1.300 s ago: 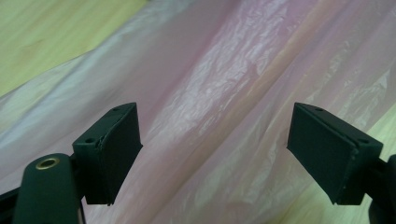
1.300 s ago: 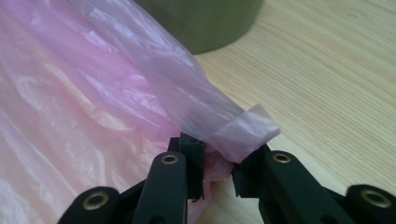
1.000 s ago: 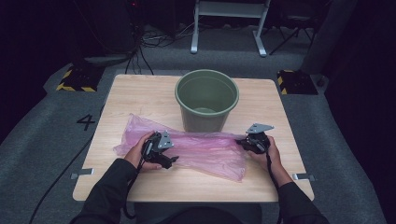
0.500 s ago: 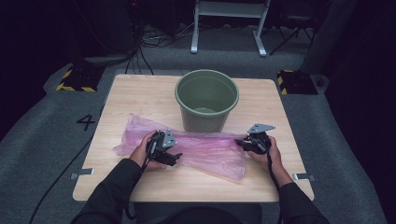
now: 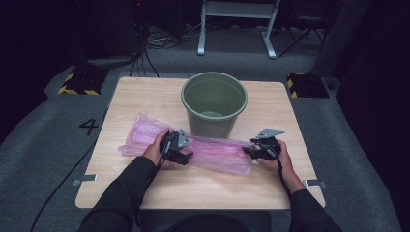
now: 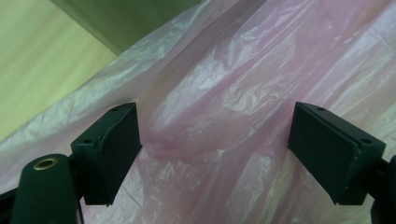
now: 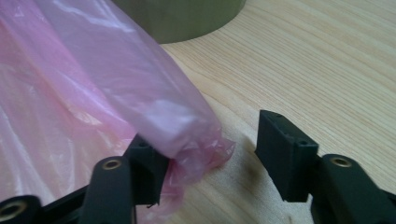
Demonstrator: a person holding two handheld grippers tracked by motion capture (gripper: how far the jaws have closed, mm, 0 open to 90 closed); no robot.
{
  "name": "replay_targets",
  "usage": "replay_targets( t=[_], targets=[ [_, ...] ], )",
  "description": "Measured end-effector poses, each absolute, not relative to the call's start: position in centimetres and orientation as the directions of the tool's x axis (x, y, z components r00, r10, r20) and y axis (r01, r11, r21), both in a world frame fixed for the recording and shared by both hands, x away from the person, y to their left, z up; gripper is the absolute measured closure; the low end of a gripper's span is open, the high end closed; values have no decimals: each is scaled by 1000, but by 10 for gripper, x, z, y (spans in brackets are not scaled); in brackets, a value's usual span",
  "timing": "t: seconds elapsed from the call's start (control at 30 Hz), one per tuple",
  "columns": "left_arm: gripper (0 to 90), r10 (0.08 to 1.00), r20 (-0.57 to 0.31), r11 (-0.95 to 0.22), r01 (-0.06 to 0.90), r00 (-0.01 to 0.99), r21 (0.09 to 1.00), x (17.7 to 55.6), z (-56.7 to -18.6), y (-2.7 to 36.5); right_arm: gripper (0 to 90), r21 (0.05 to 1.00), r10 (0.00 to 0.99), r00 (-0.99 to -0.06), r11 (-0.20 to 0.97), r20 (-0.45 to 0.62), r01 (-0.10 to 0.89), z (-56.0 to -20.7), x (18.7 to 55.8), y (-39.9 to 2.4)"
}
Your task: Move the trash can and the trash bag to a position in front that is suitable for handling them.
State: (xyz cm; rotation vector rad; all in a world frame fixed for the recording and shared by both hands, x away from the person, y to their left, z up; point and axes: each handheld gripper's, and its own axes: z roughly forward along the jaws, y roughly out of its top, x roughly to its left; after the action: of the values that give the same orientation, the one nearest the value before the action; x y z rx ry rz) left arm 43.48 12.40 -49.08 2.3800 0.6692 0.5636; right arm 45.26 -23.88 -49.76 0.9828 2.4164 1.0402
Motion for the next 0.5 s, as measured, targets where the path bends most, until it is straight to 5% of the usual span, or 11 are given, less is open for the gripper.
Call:
replay_targets(
  t=[0.1,0.27,0.5],
  targets=[
    [190,585,141,-662,369,799,653,441,-491,130,421,733,708,-706,489,-16,473,-497,453,-241],
    [450,557,48,-644,394,829,656,444,-490,137,404,741,706,-708,479,-6,471,-495,452,-244],
    [744,551,48,-648,392,833,653,441,-489,136,383,753,706,-709,458,14,472,-490,450,-253]
  ],
)
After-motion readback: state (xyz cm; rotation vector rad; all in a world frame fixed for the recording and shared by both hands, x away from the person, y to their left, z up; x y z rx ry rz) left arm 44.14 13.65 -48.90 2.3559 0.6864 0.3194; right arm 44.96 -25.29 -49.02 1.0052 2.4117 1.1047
